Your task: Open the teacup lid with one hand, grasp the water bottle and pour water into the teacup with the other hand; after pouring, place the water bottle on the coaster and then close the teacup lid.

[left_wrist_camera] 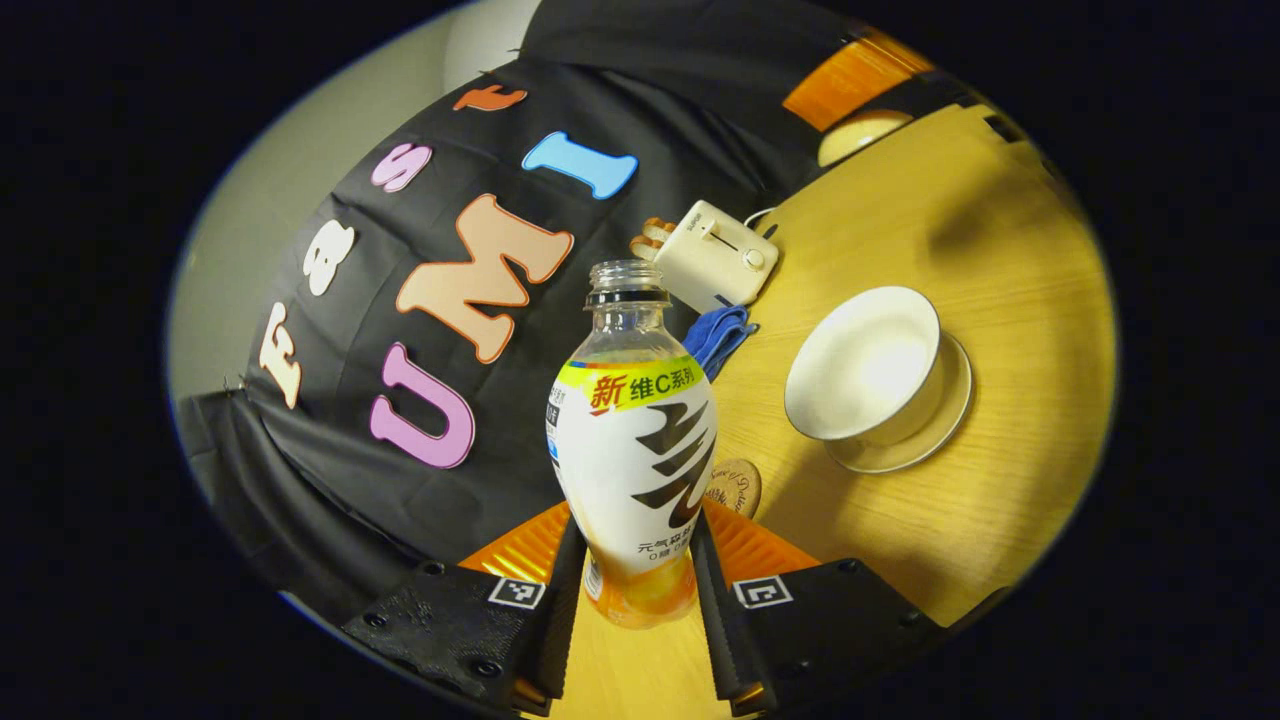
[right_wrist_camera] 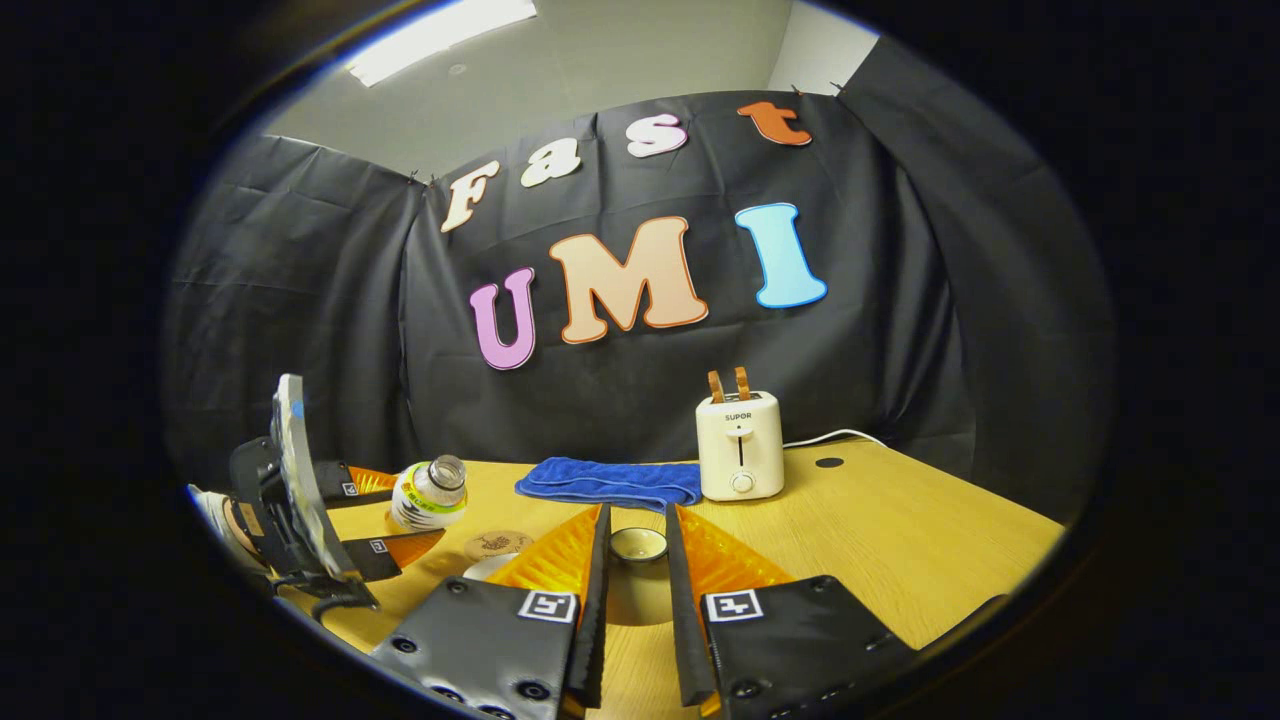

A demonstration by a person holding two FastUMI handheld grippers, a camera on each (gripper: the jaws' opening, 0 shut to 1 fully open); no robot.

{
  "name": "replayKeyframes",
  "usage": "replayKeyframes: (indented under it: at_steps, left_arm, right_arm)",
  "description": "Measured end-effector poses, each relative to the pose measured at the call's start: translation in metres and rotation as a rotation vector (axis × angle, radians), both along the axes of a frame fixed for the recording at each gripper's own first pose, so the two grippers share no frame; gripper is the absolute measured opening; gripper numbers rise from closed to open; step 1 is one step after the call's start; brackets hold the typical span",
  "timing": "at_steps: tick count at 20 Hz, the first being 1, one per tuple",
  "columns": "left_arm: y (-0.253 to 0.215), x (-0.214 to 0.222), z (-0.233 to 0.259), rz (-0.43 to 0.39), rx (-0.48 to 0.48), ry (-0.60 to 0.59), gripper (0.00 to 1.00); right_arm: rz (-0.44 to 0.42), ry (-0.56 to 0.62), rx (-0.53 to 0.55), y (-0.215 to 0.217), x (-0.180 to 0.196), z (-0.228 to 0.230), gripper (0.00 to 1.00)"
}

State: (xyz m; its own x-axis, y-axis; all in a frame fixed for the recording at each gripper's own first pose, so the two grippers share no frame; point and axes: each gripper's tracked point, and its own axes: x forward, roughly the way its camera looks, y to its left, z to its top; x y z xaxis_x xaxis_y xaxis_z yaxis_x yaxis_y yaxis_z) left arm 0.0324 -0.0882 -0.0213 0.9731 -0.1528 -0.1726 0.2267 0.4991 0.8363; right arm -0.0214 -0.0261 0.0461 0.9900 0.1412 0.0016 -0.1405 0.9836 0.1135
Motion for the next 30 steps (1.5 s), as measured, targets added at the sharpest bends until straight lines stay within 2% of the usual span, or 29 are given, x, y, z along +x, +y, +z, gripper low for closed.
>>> replayKeyframes:
  at_steps: [4, 12, 16, 19, 26, 30]
  left_arm:
    - [0.004, 0.001, 0.008, -0.007, 0.135, -0.045, 0.53]
    - [0.011, 0.003, 0.002, -0.027, 0.357, -0.035, 0.53]
    - [0.014, 0.006, -0.006, -0.026, 0.419, -0.003, 0.53]
    - [0.021, 0.009, -0.013, -0.024, 0.511, 0.018, 0.53]
    - [0.015, 0.013, -0.009, -0.063, 0.674, 0.006, 0.53]
    - [0.012, 0.016, -0.003, -0.078, 0.736, -0.007, 0.53]
  right_arm:
    - [-0.019, -0.003, 0.009, -0.007, 0.001, 0.0, 0.31]
    - [-0.019, -0.017, 0.008, -0.007, -0.001, 0.004, 0.31]
    - [-0.024, -0.012, 0.015, -0.01, -0.001, 0.002, 0.33]
    - [-0.03, -0.009, 0.02, -0.014, 0.0, 0.001, 0.32]
    - [-0.031, -0.002, 0.019, -0.015, 0.001, -0.001, 0.33]
    - [-0.031, -0.006, 0.019, -0.016, 0.001, 0.001, 0.33]
